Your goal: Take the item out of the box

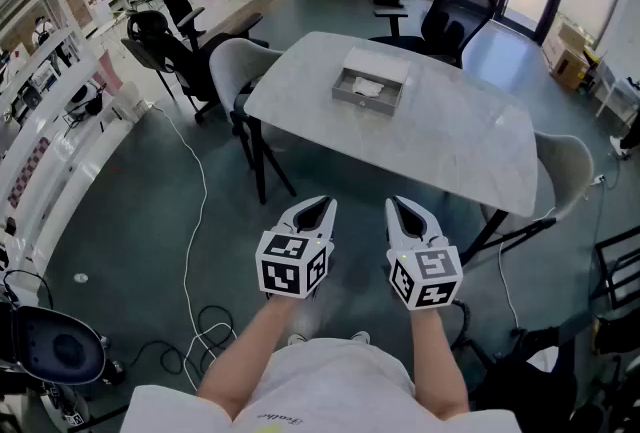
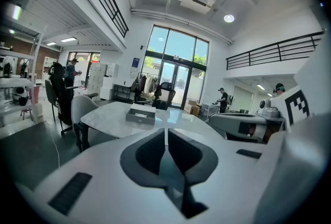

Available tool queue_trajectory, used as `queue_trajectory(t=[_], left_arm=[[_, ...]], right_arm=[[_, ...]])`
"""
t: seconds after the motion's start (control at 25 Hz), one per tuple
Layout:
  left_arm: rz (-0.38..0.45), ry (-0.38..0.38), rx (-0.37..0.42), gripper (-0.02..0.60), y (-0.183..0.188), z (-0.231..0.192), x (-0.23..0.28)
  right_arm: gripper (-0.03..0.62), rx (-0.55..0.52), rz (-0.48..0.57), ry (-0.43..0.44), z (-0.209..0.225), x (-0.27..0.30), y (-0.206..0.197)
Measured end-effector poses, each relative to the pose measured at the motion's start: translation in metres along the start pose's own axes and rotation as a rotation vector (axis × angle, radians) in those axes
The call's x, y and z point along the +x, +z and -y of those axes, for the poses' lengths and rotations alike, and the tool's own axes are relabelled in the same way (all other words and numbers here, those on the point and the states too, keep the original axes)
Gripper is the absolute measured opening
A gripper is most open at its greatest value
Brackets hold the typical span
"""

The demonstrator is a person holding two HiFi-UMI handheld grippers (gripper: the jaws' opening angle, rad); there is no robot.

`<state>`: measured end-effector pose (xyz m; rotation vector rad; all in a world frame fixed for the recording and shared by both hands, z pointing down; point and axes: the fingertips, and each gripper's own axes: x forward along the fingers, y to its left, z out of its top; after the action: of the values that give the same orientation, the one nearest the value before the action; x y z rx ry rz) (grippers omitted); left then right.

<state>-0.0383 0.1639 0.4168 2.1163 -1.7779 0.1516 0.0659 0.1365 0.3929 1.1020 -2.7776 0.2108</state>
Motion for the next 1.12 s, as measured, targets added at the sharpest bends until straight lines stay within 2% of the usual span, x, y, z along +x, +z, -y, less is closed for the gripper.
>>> queue_trajectory(t=[0.2, 0.76, 1.12], left_arm=[[0.003, 0.007, -0.003, 0.023, 0.001, 0.006, 0.007], [-0.030, 0.022, -0.010, 0.023, -0.005, 0.043, 0.048], [-0.036, 0.017, -0.015, 0.022, 0.001, 0.032, 0.080]], right_arm=[[0.002, 0.017, 0.008, -0.020, 0.013, -0.003, -0.003], [0.002, 0.054, -0.010, 0.023, 0.062, -0.012, -0.015], [0.002, 0.066, -0.031, 0.025, 0.085, 0.015, -0.020]])
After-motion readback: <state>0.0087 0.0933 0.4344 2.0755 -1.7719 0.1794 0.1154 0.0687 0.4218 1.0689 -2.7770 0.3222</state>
